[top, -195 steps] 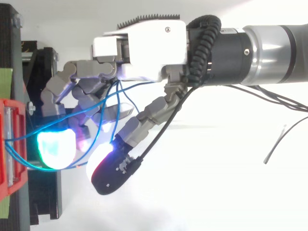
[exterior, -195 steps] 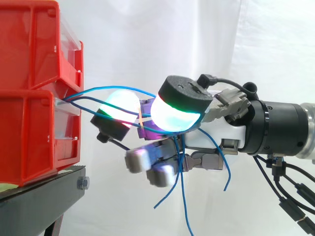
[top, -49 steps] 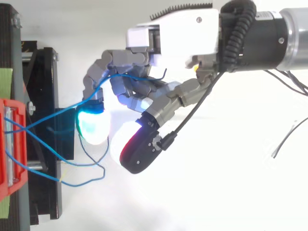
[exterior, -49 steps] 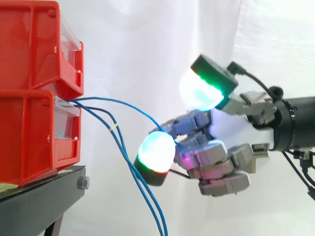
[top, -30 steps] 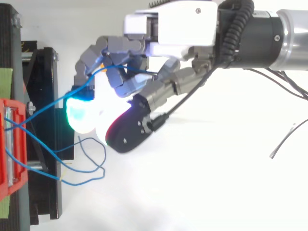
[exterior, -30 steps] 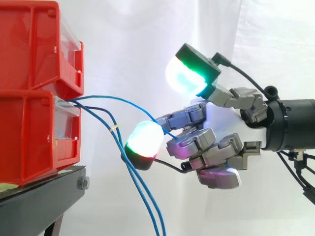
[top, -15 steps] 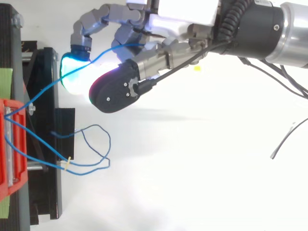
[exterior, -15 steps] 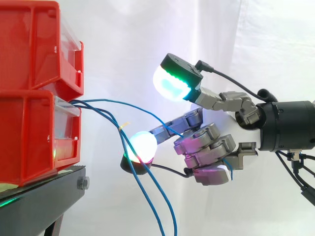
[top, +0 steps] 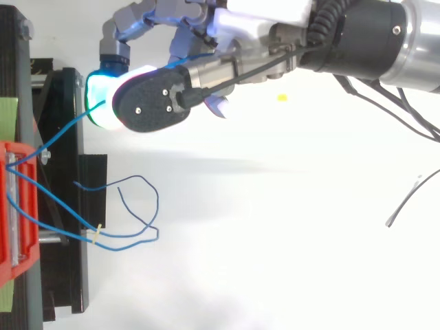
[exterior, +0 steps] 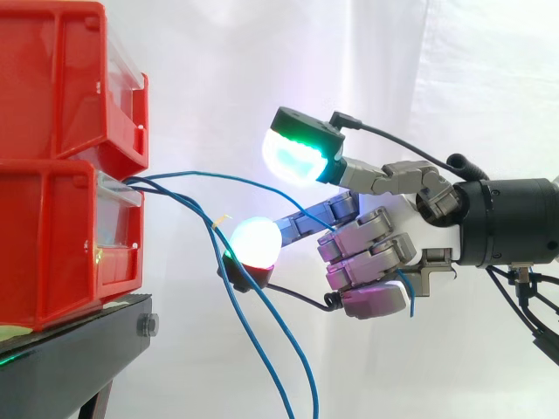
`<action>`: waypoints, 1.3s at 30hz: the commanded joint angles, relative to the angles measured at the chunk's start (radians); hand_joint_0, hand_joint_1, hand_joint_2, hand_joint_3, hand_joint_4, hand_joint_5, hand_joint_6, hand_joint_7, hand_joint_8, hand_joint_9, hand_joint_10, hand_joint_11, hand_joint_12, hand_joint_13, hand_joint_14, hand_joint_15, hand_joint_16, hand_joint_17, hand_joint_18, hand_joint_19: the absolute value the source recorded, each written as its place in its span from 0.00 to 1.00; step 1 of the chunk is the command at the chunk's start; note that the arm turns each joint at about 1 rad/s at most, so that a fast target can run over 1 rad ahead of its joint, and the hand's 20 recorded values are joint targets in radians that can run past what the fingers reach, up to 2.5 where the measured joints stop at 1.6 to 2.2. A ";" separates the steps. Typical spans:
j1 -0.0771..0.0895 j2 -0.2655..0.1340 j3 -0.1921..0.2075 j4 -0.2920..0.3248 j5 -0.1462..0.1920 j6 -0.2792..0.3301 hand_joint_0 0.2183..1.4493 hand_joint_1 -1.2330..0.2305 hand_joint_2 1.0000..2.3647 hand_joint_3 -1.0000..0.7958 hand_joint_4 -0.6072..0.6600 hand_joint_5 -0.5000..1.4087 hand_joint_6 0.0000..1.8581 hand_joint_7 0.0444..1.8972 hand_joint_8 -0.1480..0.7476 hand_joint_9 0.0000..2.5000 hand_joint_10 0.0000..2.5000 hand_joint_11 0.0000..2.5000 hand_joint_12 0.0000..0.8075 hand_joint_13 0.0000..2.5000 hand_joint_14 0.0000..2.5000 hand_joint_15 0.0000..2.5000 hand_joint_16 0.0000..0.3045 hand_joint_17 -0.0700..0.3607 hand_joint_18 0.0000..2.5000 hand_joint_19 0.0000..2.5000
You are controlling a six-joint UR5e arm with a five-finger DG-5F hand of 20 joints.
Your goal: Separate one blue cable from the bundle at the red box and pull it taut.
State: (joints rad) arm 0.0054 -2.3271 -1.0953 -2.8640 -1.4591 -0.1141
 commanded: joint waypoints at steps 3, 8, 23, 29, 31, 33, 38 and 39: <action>-0.001 0.005 0.000 -0.003 -0.009 0.050 0.33 0.47 0.01 0.35 0.64 0.19 0.35 0.54 0.72 0.65 1.00 1.00 0.85 0.81 1.00 0.66 0.74 0.55 1.00 0.34; 0.001 0.035 0.002 -0.005 -0.036 0.053 0.33 0.42 0.01 0.39 0.64 0.18 0.39 0.50 0.72 0.66 1.00 1.00 0.84 0.81 1.00 0.66 0.75 0.56 1.00 0.33; 0.005 0.049 0.005 -0.031 -0.044 0.050 0.33 0.35 0.01 0.43 0.66 0.17 0.44 0.44 0.67 0.66 1.00 1.00 0.78 0.80 1.00 0.65 0.79 0.58 1.00 0.36; 0.008 0.049 0.009 -0.038 -0.044 0.050 0.26 0.45 0.00 0.28 0.65 0.17 0.45 0.46 0.69 0.63 1.00 1.00 0.78 0.77 1.00 0.61 0.73 0.55 1.00 0.36; 0.008 0.049 0.009 -0.040 -0.044 0.050 0.27 0.49 0.00 0.28 0.64 0.17 0.45 0.46 0.69 0.63 1.00 1.00 0.77 0.77 1.00 0.62 0.72 0.55 1.00 0.35; 0.010 0.049 0.009 -0.041 -0.044 0.050 0.29 0.53 0.00 0.28 0.64 0.17 0.45 0.46 0.69 0.63 1.00 1.00 0.77 0.76 1.00 0.62 0.71 0.54 1.00 0.35; 0.010 0.049 0.011 -0.041 -0.044 0.048 0.31 0.43 0.01 0.45 0.65 0.18 0.45 0.45 0.68 0.65 1.00 1.00 0.73 0.78 1.00 0.61 0.79 0.58 1.00 0.37; 0.010 0.051 0.011 -0.041 -0.044 0.048 0.31 0.41 0.01 0.46 0.66 0.18 0.45 0.45 0.68 0.65 1.00 1.00 0.73 0.78 1.00 0.61 0.79 0.58 1.00 0.37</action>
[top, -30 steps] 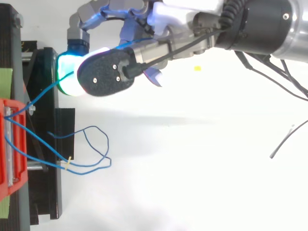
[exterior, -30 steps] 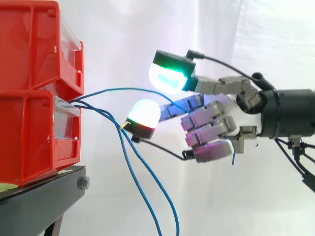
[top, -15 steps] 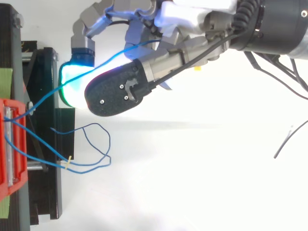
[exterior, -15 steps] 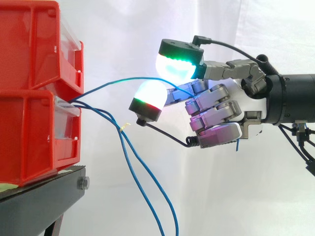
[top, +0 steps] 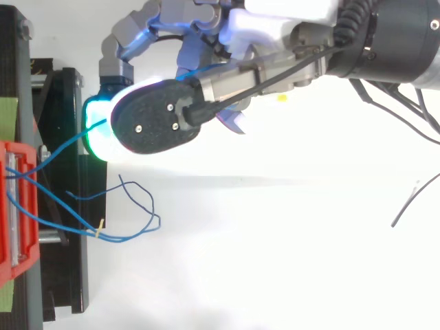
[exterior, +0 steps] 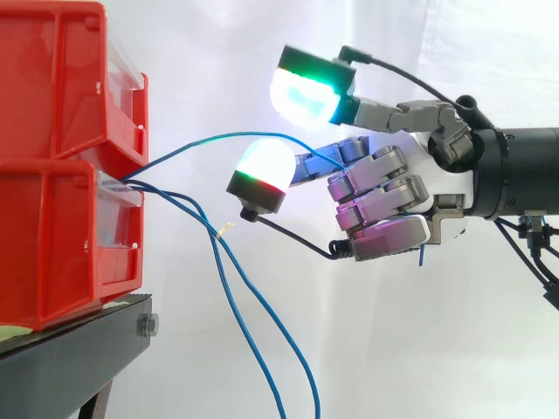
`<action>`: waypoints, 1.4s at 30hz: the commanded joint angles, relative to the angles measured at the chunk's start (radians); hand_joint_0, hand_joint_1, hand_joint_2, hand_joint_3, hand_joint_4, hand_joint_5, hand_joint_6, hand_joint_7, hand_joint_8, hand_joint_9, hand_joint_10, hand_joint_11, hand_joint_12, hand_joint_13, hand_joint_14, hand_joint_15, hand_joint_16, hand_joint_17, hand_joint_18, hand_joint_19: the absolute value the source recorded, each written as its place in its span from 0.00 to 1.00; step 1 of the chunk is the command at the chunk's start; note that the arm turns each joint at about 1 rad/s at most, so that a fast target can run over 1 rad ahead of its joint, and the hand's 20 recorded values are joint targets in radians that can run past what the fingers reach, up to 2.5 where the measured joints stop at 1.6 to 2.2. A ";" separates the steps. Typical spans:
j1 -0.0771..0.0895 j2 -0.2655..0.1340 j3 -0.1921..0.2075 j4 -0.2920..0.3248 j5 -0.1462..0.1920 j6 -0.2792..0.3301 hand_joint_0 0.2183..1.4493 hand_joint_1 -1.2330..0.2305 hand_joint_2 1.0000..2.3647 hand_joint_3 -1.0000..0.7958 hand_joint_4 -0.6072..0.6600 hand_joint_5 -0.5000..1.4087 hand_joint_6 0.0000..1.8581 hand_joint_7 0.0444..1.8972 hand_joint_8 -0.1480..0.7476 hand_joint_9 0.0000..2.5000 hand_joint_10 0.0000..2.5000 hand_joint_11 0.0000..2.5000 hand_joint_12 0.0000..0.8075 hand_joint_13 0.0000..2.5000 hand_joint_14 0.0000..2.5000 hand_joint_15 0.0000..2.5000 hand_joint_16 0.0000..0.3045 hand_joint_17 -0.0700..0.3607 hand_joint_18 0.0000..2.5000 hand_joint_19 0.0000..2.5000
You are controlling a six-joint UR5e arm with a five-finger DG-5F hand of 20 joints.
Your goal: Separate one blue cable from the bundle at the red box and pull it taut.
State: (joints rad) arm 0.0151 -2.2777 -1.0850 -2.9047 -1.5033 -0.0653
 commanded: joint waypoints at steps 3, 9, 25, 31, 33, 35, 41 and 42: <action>0.000 0.000 0.000 -0.001 0.005 -0.004 0.32 0.33 0.01 0.52 0.66 0.18 0.44 0.45 0.67 0.62 1.00 1.00 0.72 0.78 1.00 0.60 0.81 0.59 1.00 0.38; 0.003 0.000 0.000 0.004 0.002 -0.004 0.33 0.31 0.01 0.51 0.65 0.18 0.44 0.43 0.62 0.59 1.00 0.98 0.68 0.75 1.00 0.56 0.78 0.58 1.00 0.38; 0.003 0.000 0.010 -0.005 0.000 0.005 0.33 0.44 0.00 0.52 0.65 0.18 0.41 0.45 0.64 0.55 1.00 0.92 0.66 0.75 1.00 0.54 0.82 0.60 1.00 0.40; 0.003 0.000 0.011 -0.005 0.000 0.002 0.34 0.35 0.00 0.58 0.67 0.17 0.45 0.43 0.62 0.53 1.00 0.94 0.67 0.75 1.00 0.55 0.83 0.60 1.00 0.39; 0.003 0.000 0.010 -0.005 0.000 0.002 0.34 0.34 0.00 0.57 0.67 0.17 0.45 0.43 0.62 0.52 1.00 0.95 0.68 0.75 1.00 0.54 0.83 0.60 1.00 0.38; 0.003 0.000 0.010 -0.005 0.000 0.002 0.34 0.33 0.00 0.58 0.66 0.17 0.46 0.42 0.61 0.51 1.00 0.94 0.68 0.74 1.00 0.54 0.83 0.60 1.00 0.37; 0.003 0.000 0.010 -0.005 0.000 0.001 0.34 0.33 0.00 0.58 0.67 0.17 0.46 0.42 0.61 0.51 1.00 0.93 0.67 0.74 1.00 0.53 0.82 0.60 1.00 0.37; 0.005 0.000 0.010 -0.005 0.000 0.001 0.34 0.33 0.00 0.58 0.67 0.17 0.46 0.41 0.62 0.51 1.00 0.93 0.67 0.74 1.00 0.54 0.82 0.59 1.00 0.38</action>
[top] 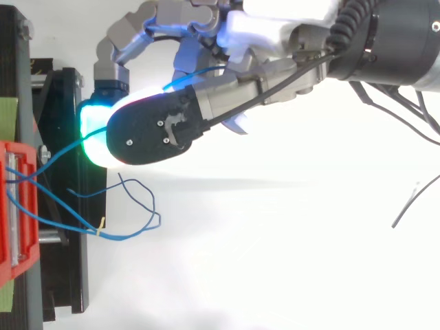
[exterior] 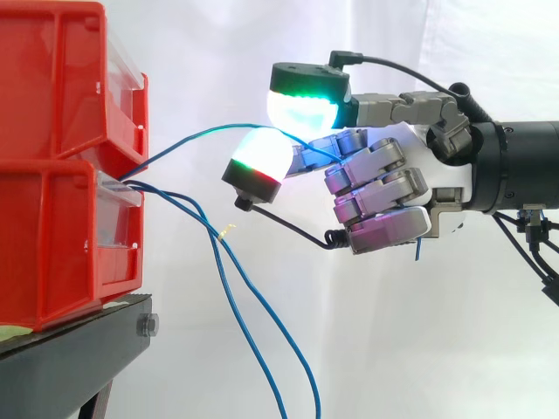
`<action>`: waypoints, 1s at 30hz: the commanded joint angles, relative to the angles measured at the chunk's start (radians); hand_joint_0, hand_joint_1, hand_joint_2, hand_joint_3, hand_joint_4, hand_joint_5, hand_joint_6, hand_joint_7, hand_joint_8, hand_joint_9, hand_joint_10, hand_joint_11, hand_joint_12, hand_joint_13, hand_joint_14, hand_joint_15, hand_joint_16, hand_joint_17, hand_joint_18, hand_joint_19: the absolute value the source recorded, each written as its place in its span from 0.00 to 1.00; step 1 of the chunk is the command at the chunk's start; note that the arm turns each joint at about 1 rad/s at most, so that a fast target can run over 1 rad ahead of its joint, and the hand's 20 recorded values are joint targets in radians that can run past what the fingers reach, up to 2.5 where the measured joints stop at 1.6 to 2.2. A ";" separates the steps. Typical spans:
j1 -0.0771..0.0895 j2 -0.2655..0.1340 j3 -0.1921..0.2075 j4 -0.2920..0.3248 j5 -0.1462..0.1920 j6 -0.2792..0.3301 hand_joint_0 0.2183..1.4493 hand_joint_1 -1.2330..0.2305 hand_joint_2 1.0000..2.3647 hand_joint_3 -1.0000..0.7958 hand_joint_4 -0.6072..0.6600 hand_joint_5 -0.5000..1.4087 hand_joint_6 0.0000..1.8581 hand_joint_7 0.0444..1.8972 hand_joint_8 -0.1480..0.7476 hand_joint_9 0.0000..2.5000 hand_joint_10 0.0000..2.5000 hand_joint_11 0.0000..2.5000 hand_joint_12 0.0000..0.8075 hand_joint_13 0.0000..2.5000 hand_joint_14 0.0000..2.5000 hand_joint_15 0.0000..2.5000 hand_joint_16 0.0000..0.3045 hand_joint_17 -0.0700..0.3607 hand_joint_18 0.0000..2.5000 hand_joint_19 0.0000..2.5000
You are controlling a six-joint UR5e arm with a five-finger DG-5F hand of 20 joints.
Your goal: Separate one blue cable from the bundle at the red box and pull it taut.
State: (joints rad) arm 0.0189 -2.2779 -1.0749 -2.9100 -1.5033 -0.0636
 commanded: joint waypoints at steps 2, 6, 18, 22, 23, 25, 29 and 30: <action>0.001 0.000 0.001 0.000 0.000 -0.001 0.33 0.33 0.00 0.59 0.66 0.17 0.47 0.40 0.60 0.49 1.00 0.92 0.69 0.73 1.00 0.54 0.82 0.60 1.00 0.38; 0.003 0.000 0.001 0.000 0.000 -0.001 0.33 0.33 0.00 0.63 0.66 0.17 0.48 0.37 0.58 0.45 1.00 0.86 0.70 0.67 1.00 0.58 0.83 0.60 0.95 0.38; 0.004 0.000 0.001 0.000 0.000 -0.001 0.29 0.31 0.01 0.50 0.69 0.17 0.50 0.39 0.59 0.38 1.00 0.79 0.69 0.56 1.00 0.56 0.74 0.55 0.80 0.38; 0.004 0.000 0.001 0.000 0.003 -0.002 0.29 0.34 0.01 0.40 0.67 0.17 0.50 0.44 0.57 0.38 1.00 0.72 0.62 0.49 1.00 0.54 0.22 0.51 0.68 0.44; 0.004 0.000 0.001 0.000 0.003 -0.002 0.27 0.36 0.01 0.37 0.67 0.18 0.50 0.44 0.57 0.38 1.00 0.74 0.61 0.48 1.00 0.52 0.22 0.51 0.66 0.47; 0.006 0.000 0.001 0.003 0.005 -0.002 0.25 0.40 0.00 0.32 0.67 0.18 0.50 0.44 0.57 0.38 1.00 0.74 0.61 0.45 1.00 0.50 0.22 0.51 0.62 0.51; 0.007 0.000 0.001 0.000 0.005 -0.002 0.27 0.56 0.00 0.28 0.64 0.18 0.48 0.48 0.53 0.38 1.00 0.74 0.55 0.43 0.99 0.49 0.18 0.45 0.59 0.61; 0.007 0.000 0.001 0.000 0.005 -0.002 0.28 0.57 0.00 0.28 0.64 0.18 0.48 0.48 0.53 0.38 1.00 0.76 0.54 0.44 0.98 0.49 0.18 0.45 0.59 0.62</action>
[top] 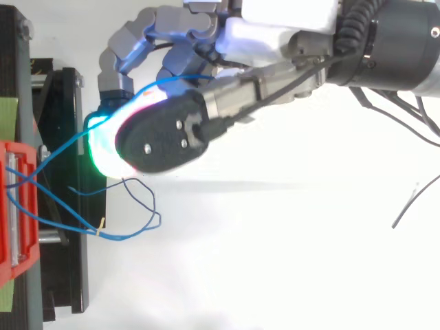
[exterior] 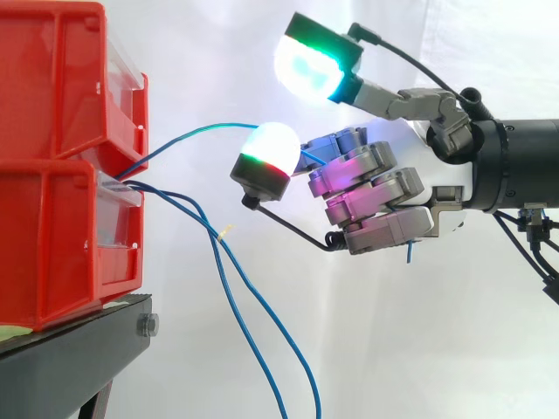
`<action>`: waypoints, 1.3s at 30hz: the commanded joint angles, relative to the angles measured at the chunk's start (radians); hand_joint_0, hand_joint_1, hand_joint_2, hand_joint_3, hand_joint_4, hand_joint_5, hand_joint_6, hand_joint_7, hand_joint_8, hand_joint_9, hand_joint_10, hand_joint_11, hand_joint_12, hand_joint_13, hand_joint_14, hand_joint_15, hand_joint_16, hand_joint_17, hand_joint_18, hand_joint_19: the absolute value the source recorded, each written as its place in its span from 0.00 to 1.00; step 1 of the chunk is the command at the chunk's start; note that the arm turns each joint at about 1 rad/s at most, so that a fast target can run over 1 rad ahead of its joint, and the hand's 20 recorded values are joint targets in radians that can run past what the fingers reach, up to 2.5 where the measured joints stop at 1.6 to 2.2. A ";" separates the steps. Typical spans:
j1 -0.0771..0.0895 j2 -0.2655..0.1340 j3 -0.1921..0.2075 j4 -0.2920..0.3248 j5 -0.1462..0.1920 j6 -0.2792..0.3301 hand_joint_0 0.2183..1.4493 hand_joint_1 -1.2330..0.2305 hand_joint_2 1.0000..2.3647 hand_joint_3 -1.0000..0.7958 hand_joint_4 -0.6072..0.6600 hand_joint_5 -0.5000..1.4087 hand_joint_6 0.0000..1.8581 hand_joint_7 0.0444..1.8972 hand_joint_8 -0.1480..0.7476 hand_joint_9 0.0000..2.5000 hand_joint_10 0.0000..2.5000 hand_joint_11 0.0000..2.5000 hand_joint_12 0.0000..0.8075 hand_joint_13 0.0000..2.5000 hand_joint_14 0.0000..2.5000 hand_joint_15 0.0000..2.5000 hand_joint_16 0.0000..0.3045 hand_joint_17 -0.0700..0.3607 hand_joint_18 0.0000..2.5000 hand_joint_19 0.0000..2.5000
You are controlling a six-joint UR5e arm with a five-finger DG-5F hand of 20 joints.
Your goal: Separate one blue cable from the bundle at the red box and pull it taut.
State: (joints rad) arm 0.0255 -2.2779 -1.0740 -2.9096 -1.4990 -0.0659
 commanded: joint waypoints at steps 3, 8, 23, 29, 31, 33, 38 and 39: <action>0.002 0.000 0.000 0.000 0.000 0.000 0.32 0.54 0.01 0.36 0.63 0.18 0.48 0.49 0.52 0.40 1.00 0.77 0.54 0.46 0.96 0.50 0.18 0.45 0.61 0.61; 0.002 0.000 0.000 0.000 0.000 0.000 0.31 0.47 0.01 0.43 0.67 0.18 0.49 0.46 0.56 0.38 1.00 0.72 0.60 0.47 0.98 0.48 0.22 0.51 0.64 0.52; 0.002 -0.008 -0.037 0.049 0.056 -0.009 0.23 0.48 0.00 0.28 0.69 0.15 0.49 0.41 0.65 0.24 1.00 0.80 0.64 0.47 1.00 0.46 0.23 0.52 0.62 0.39; 0.002 -0.009 -0.038 0.052 0.065 -0.026 0.23 0.49 0.00 0.28 0.69 0.15 0.48 0.41 0.68 0.29 1.00 0.83 0.67 0.58 1.00 0.41 0.24 0.55 0.71 0.31; 0.002 -0.008 -0.038 0.047 0.080 -0.041 0.23 0.49 0.00 0.28 0.70 0.15 0.48 0.41 0.69 0.31 1.00 0.85 0.68 0.60 1.00 0.41 0.25 0.56 0.74 0.30; 0.005 -0.008 -0.038 0.050 0.091 -0.049 0.23 0.49 0.00 0.28 0.70 0.15 0.48 0.41 0.70 0.33 1.00 0.87 0.71 0.64 1.00 0.42 0.76 0.56 0.79 0.30; 0.013 -0.008 -0.038 0.046 0.103 -0.058 0.23 0.50 0.00 0.28 0.72 0.15 0.47 0.42 0.75 0.40 1.00 0.96 0.76 0.72 1.00 0.43 0.83 0.60 0.93 0.27; 0.014 -0.008 -0.038 0.046 0.106 -0.060 0.23 0.50 0.00 0.28 0.72 0.15 0.47 0.41 0.76 0.41 1.00 0.96 0.77 0.72 1.00 0.44 0.84 0.61 0.94 0.27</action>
State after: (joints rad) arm 0.0345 -2.2858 -1.1122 -2.8624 -1.4012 -0.1196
